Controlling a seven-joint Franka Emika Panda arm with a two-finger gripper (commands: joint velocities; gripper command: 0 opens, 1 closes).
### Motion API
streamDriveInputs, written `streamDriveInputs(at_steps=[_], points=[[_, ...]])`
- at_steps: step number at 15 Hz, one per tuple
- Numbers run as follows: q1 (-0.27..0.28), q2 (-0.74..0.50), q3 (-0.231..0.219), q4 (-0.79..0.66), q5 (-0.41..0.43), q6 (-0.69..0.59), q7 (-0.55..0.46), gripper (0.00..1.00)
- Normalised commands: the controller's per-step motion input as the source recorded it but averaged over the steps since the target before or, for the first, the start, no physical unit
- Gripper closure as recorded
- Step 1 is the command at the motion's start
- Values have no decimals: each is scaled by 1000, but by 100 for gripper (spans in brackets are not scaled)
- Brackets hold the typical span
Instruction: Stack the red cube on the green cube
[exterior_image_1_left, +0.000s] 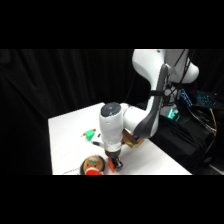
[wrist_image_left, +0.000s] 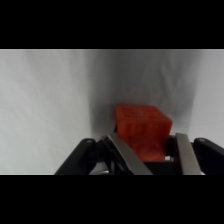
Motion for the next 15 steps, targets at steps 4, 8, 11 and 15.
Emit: streamDriveInputs(at_steps=[4, 8, 11, 15], points=[[46, -482, -59, -199, -19, -298, 13, 75], [-78, -377, -18, -112, -22, -288, -80, 75], [-205, -248, -11, -14, 17, -179, -233, 75], [-226, -156, -30, 76, 33, -170, -301, 75]])
